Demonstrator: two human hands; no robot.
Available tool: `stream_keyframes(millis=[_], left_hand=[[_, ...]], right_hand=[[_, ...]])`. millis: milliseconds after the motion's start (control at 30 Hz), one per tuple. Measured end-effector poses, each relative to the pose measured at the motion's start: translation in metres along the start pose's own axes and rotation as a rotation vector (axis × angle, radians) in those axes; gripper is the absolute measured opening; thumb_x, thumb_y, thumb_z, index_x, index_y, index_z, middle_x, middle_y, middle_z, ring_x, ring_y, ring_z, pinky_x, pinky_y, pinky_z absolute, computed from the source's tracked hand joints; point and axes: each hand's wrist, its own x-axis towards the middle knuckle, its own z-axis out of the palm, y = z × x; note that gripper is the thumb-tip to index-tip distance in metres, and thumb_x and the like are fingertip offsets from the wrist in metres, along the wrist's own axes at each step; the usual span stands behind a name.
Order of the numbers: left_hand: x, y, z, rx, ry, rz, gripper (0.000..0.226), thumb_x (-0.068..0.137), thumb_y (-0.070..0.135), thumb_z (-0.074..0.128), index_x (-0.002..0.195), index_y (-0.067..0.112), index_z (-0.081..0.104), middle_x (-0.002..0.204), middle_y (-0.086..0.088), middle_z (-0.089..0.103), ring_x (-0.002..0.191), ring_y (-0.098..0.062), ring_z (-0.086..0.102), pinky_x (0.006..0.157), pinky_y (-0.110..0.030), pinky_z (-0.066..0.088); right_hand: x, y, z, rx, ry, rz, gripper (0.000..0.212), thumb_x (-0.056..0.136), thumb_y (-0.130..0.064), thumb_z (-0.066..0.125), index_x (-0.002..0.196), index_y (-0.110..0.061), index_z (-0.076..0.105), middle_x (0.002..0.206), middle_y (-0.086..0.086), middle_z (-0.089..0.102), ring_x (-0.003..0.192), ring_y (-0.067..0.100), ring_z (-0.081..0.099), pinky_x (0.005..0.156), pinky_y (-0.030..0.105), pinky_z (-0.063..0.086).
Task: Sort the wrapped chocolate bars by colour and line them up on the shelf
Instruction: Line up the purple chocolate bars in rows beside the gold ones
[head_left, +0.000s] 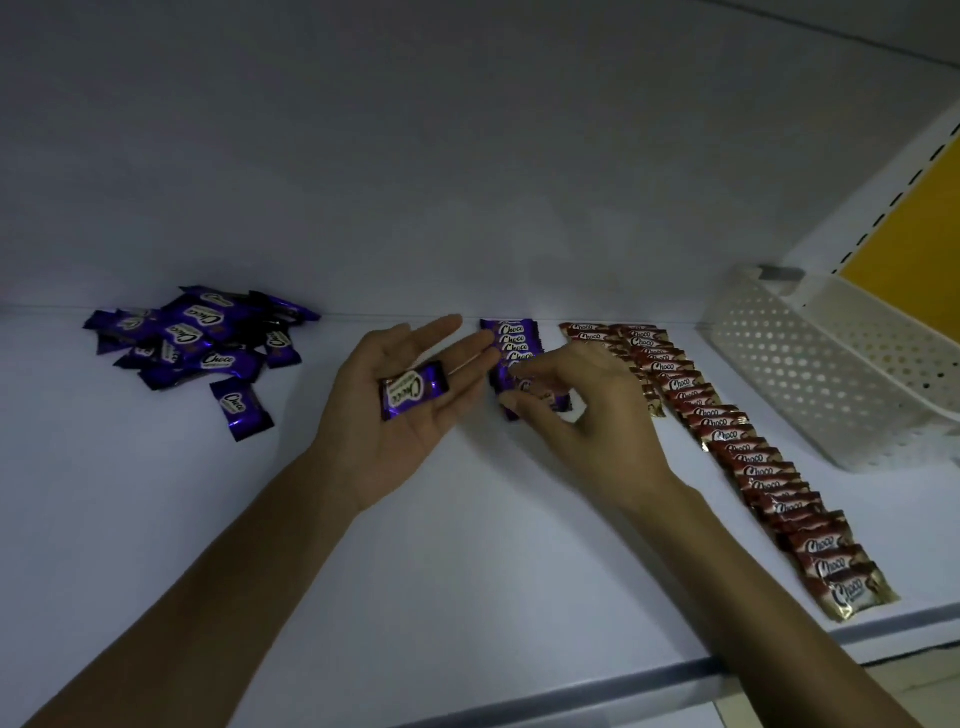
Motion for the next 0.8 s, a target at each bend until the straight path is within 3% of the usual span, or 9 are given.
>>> stream_keyframes(millis=[133, 200, 267, 367, 433, 500, 600, 667, 800], left_hand=[[-0.004, 0.002, 0.000, 0.016, -0.040, -0.074, 0.057, 0.083, 0.046, 0.046, 0.127, 0.012, 0.058, 0.124, -0.019, 0.063, 0.109, -0.029, 0.063, 0.090, -0.040, 0.054], [-0.007, 0.005, 0.001, 0.018, -0.055, -0.111, 0.063, 0.081, 0.054, 0.045, 0.126, 0.014, 0.061, 0.124, -0.018, 0.064, 0.107, -0.029, 0.064, 0.069, -0.033, 0.057], [-0.008, 0.006, 0.001, 0.023, -0.059, -0.134, 0.069, 0.078, 0.062, 0.043, 0.124, 0.015, 0.063, 0.121, -0.016, 0.066, 0.103, -0.027, 0.067, 0.060, -0.024, 0.050], [-0.008, 0.005, 0.004, -0.016, -0.106, -0.169, 0.075, 0.076, 0.067, 0.042, 0.116, 0.011, 0.069, 0.120, -0.012, 0.066, 0.109, -0.027, 0.064, 0.062, -0.023, 0.051], [-0.006, 0.002, 0.005, 0.096, -0.135, -0.152, 0.075, 0.075, 0.069, 0.037, 0.113, 0.015, 0.071, 0.120, -0.009, 0.065, 0.109, -0.024, 0.064, 0.084, -0.034, 0.056], [0.001, 0.000, 0.003, 0.336, -0.046, -0.034, 0.066, 0.084, 0.067, 0.027, 0.113, 0.022, 0.065, 0.121, -0.011, 0.066, 0.108, -0.023, 0.063, 0.096, -0.037, 0.048], [0.011, 0.000, -0.009, 0.757, 0.181, 0.310, 0.034, 0.100, 0.043, 0.028, 0.104, 0.028, 0.058, 0.107, -0.001, 0.067, 0.094, -0.013, 0.063, 0.083, -0.028, 0.048], [0.015, -0.002, -0.021, 0.939, 0.216, 0.483, 0.024, 0.103, 0.028, 0.033, 0.099, 0.032, 0.056, 0.098, 0.007, 0.064, 0.086, -0.001, 0.061, 0.082, -0.026, 0.046], [0.018, -0.009, -0.028, 0.993, 0.195, 0.530, 0.024, 0.103, 0.018, 0.037, 0.097, 0.029, 0.057, 0.093, 0.010, 0.064, 0.076, 0.008, 0.058, 0.082, -0.023, 0.047]], right_hand=[[0.000, -0.023, 0.015, -0.106, -0.044, -0.224, 0.034, 0.082, -0.033, 0.070, 0.113, -0.018, 0.068, 0.102, 0.001, 0.065, 0.093, 0.017, 0.053, 0.079, 0.029, 0.038], [0.001, -0.026, 0.023, -0.099, -0.075, -0.241, 0.038, 0.083, -0.036, 0.068, 0.118, -0.019, 0.066, 0.109, 0.003, 0.063, 0.100, 0.019, 0.053, 0.084, 0.030, 0.039], [0.003, -0.026, 0.028, -0.077, -0.062, -0.219, 0.037, 0.083, -0.037, 0.067, 0.116, -0.020, 0.067, 0.108, 0.002, 0.062, 0.100, 0.019, 0.053, 0.085, 0.030, 0.040], [0.007, -0.029, 0.026, -0.006, -0.028, -0.188, 0.025, 0.085, -0.034, 0.064, 0.102, -0.017, 0.070, 0.100, -0.002, 0.064, 0.094, 0.017, 0.055, 0.082, 0.028, 0.041], [0.009, -0.034, 0.021, 0.209, -0.035, -0.069, 0.013, 0.090, -0.025, 0.060, 0.093, -0.016, 0.069, 0.088, -0.009, 0.064, 0.083, 0.009, 0.056, 0.076, 0.020, 0.042], [0.012, -0.036, 0.013, 0.539, -0.069, 0.149, 0.012, 0.092, -0.015, 0.057, 0.084, -0.020, 0.066, 0.077, -0.013, 0.064, 0.072, 0.005, 0.058, 0.067, 0.017, 0.044], [0.011, -0.028, -0.003, 0.731, -0.163, 0.303, 0.019, 0.092, -0.006, 0.055, 0.090, -0.021, 0.066, 0.071, -0.015, 0.066, 0.067, 0.000, 0.058, 0.063, 0.016, 0.046], [0.006, -0.020, -0.009, 0.714, -0.248, 0.350, 0.024, 0.093, -0.002, 0.053, 0.095, -0.024, 0.064, 0.066, -0.016, 0.065, 0.061, 0.000, 0.056, 0.061, 0.015, 0.043], [-0.009, 0.003, -0.016, 0.405, -0.393, 0.404, 0.018, 0.088, -0.007, 0.065, 0.085, -0.025, 0.066, 0.063, -0.005, 0.063, 0.059, 0.011, 0.053, 0.058, 0.027, 0.040]])
